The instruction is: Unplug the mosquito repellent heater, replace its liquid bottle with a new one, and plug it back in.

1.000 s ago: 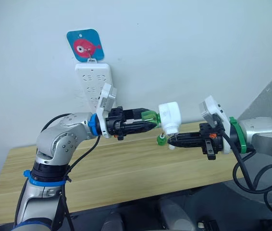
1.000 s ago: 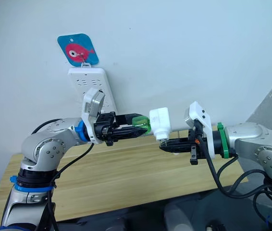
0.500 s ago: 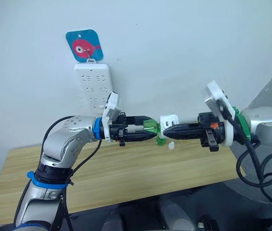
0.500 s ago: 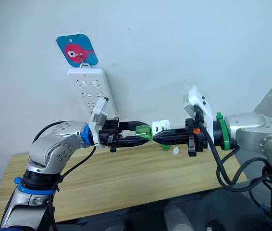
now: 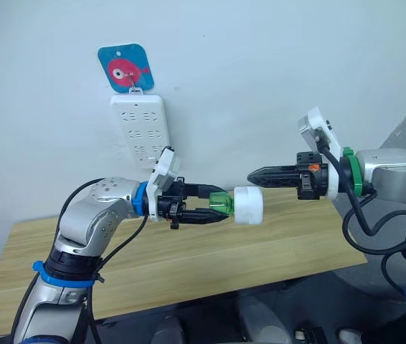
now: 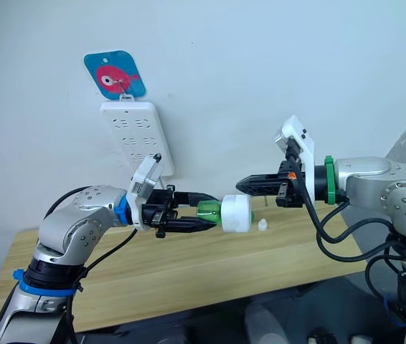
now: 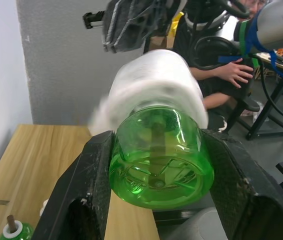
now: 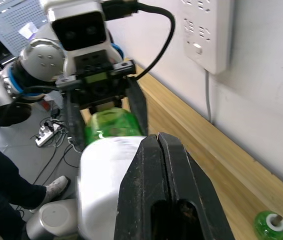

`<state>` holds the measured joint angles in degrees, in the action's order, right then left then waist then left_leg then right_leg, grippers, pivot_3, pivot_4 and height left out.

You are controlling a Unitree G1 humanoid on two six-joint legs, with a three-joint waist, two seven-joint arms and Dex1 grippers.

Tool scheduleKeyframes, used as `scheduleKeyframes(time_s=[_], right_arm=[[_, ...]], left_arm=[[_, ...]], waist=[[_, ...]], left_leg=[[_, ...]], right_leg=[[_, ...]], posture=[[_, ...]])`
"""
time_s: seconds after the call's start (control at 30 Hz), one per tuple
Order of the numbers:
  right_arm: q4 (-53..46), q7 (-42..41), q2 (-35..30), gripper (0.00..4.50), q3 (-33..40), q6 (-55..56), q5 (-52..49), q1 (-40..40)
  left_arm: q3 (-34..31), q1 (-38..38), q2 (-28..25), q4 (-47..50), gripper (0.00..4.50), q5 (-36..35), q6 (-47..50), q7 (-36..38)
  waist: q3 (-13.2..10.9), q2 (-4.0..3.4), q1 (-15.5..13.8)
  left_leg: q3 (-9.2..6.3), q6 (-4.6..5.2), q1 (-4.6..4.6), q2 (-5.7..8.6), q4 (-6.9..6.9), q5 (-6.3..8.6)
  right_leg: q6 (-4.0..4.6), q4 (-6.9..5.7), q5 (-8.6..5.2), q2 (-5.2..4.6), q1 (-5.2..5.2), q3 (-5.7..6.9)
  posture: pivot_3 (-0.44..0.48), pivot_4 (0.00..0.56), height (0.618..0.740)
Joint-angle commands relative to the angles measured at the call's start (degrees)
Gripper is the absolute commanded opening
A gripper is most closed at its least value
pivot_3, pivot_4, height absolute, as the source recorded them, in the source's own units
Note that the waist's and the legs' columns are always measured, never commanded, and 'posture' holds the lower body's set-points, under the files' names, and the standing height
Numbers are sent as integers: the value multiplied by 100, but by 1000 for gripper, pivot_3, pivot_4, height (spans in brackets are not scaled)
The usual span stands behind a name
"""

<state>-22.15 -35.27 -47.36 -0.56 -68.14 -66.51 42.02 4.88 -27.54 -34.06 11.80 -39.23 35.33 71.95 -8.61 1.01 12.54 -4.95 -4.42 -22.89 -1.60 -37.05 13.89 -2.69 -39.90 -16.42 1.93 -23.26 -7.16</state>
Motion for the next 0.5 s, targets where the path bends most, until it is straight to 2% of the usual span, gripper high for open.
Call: scheduleKeyframes(time_s=[0.03,0.13,0.4,0.5], right_arm=[[23,-156,31,0,380,-39,-303,251],[128,-129,66,0,405,18,-153,277],[199,-291,223,0,-54,441,863,-244],[123,-416,244,0,-19,326,821,-375]], left_arm=[[-118,-19,-72,198,2304,-204,85,68],[-189,-82,-77,227,2304,-425,329,61],[-459,-402,-24,271,2304,-1212,1126,-219],[-567,-465,10,261,2304,-1401,1315,-402]], waist=[[0,0,4],[0,0,5],[2,1,10],[3,1,13]], left_leg=[[0,0,0,0,0,0],[0,0,0,0,0,0],[-2,0,0,-1,0,0],[-2,0,0,-1,0,0]], right_leg=[[0,0,0,0,0,1],[1,0,1,0,0,0],[-5,0,-3,0,0,3],[-4,-1,-3,0,0,2]], posture=[[-220,75,740],[-220,75,740],[-231,76,740],[-226,74,740]])
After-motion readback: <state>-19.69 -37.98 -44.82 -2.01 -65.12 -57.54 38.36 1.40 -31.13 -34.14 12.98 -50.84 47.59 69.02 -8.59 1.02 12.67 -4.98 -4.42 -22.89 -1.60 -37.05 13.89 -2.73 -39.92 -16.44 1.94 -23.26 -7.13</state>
